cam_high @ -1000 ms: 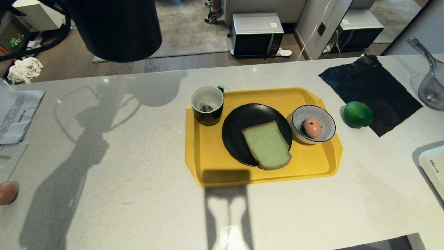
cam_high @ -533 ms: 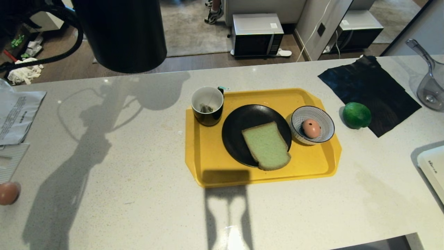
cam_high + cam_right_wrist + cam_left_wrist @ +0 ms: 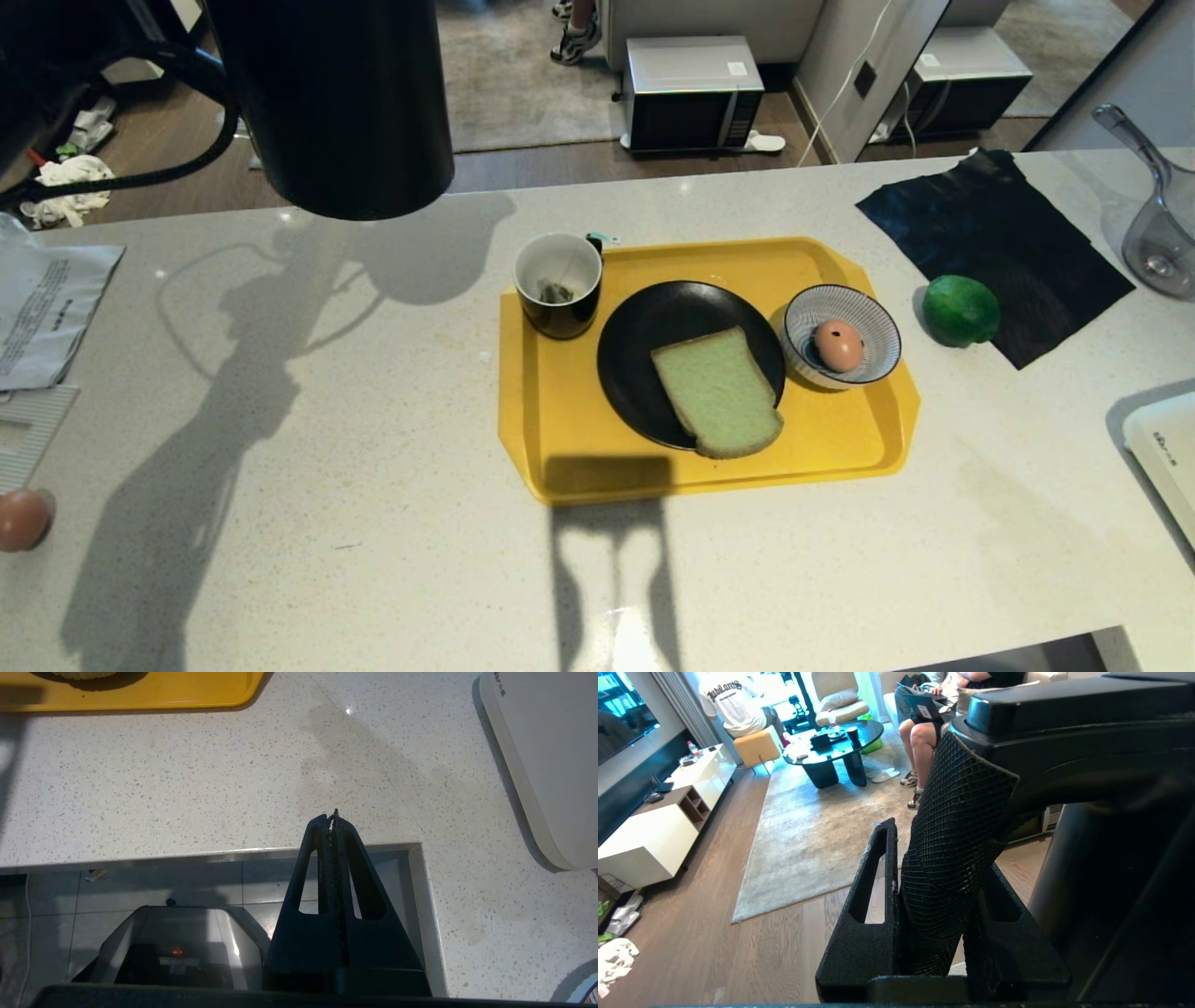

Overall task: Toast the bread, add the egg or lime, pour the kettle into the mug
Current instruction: Pour water into a cup

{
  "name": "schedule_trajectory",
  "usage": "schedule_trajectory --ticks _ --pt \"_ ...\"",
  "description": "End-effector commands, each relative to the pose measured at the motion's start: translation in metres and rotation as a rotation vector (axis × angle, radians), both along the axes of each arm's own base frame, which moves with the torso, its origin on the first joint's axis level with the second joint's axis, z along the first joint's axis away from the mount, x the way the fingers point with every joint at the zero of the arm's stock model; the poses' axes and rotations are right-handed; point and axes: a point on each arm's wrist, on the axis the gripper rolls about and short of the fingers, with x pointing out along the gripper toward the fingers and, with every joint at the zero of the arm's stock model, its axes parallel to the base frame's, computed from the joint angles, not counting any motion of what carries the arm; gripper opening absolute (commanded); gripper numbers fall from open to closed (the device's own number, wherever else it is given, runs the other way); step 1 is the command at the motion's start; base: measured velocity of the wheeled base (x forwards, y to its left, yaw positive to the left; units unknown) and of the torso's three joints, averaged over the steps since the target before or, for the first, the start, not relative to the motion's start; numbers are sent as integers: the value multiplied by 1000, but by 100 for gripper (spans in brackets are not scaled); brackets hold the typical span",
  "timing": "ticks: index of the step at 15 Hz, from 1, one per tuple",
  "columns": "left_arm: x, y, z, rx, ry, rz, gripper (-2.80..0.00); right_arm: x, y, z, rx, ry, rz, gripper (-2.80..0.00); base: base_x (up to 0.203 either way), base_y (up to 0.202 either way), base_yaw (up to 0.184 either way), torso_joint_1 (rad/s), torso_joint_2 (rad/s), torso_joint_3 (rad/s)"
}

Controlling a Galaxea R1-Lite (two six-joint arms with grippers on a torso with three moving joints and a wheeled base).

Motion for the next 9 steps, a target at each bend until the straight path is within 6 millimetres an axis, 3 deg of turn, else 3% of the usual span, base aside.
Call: schedule_trajectory --ticks 1,6,9 --pt "-2 0 1 1 -8 0 -280 0 0 0 0 2 0 -280 0 0 0 0 0 0" --pt "4 10 -4 -4 80 36 -280 0 0 0 0 -1 0 -280 0 0 0 0 0 0" --pt "-4 15 -9 5 187 62 -280 0 0 0 0 0 0 -280 0 0 0 0 0 0"
